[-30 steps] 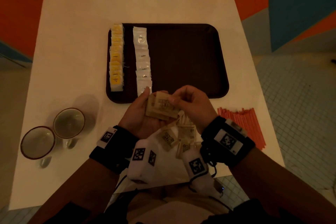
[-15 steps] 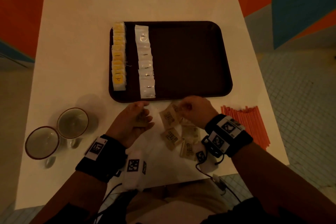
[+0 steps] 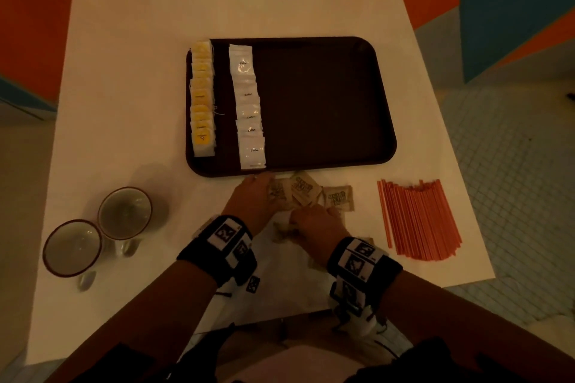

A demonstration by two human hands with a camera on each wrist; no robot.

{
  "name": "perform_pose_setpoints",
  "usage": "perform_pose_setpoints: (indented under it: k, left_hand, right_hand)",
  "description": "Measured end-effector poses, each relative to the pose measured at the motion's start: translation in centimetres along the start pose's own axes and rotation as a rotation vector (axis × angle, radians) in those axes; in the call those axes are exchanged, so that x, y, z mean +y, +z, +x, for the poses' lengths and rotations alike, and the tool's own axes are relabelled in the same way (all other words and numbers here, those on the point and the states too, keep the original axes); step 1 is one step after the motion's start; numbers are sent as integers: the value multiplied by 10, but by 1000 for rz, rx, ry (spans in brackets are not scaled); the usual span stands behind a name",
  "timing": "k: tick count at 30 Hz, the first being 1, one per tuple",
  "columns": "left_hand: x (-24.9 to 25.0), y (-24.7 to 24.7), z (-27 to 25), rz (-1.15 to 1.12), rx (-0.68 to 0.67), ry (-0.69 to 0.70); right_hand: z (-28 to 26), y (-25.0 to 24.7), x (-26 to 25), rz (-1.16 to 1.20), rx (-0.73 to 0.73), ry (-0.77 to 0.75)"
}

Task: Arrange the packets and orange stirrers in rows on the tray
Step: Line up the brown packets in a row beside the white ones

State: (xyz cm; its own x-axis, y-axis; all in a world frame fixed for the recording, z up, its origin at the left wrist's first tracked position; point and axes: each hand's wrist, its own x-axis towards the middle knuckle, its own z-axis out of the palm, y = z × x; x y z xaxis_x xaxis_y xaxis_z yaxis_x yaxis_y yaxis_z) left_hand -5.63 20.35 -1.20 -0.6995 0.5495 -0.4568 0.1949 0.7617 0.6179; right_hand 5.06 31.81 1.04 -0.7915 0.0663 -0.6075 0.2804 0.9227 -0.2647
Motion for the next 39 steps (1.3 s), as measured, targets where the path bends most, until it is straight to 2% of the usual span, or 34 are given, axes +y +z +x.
perform_pose_setpoints:
  k: [3,5,7,11,13,15,17,19,23,27,31,33,35,39]
  left_hand:
    - [5,6,2,323,-31,-5]
    - [8,6,1,449,-35,9]
    - [11,5,1,468,-11,8]
    - [9,1,5,397,-20,-30]
    - [3,-3,6,249,-15,5]
    - [2,-9,1,-71,-29,-16]
    - [11,-16,-13,-487,-132,-134]
    - [21,-20,-27,-771,-260,-208]
    - [30,-29,-40,-937,-334,-227]
    - [27,-36,-45,-1144,-267,-318]
    - [31,-39,-48,-1263,-325,-316]
    - [36,-37,-47,-1266,-334,-281]
    - [41,-37,-47,-1281,-324,-256]
    - [43,-39,-47,-1322,-332,-278]
  right_hand:
    - [-4,-11,12,169,-10,-23]
    - [-9,-19,20,318,17,-5]
    - [-13,-24,26,492,43,43]
    - [-16,-30,37,647,120,152]
    - [-18,-31,38,792,174,178]
    - [-20,-30,35,947,205,170]
    - [-21,-31,27,1165,199,160]
    - [-20,-35,17,1381,197,154]
    - [-18,-46,5,1589,246,111]
    - [-23,-58,5,1467,263,27]
    - [-23,-64,-2,1008,263,-52]
    - [-21,-62,-9,791,344,-89]
    - [-19,-59,-15,676,413,-137]
    - [-18,-53,-22,391,582,-253]
